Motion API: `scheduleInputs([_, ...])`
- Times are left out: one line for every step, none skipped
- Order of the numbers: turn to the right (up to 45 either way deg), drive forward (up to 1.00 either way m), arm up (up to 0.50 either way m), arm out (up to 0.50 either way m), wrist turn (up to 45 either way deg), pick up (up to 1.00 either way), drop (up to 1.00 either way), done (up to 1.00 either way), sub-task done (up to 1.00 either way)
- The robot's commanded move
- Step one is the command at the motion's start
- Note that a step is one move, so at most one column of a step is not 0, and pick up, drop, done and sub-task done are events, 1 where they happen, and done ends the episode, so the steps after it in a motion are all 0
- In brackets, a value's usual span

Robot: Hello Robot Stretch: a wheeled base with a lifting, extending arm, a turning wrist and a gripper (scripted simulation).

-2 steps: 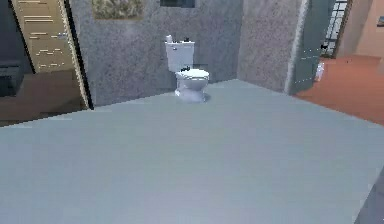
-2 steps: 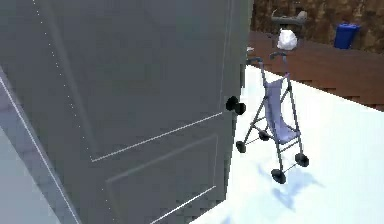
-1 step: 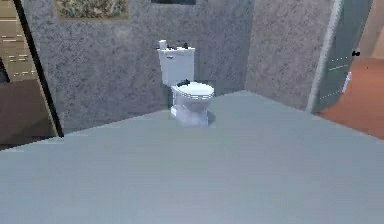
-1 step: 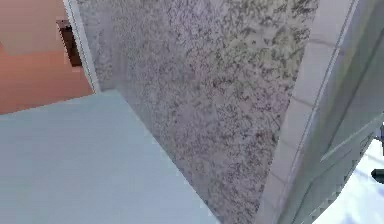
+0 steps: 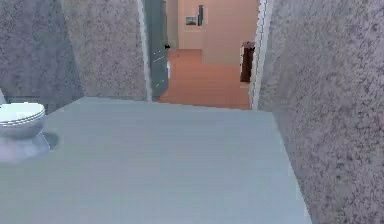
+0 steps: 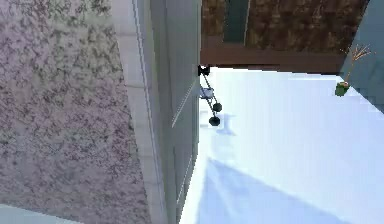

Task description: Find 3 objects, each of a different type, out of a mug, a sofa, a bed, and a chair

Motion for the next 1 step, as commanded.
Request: scheduleInputs([0.0,1.0,0.0,0.0,0.0,0.0,0.0,0.0,0.0])
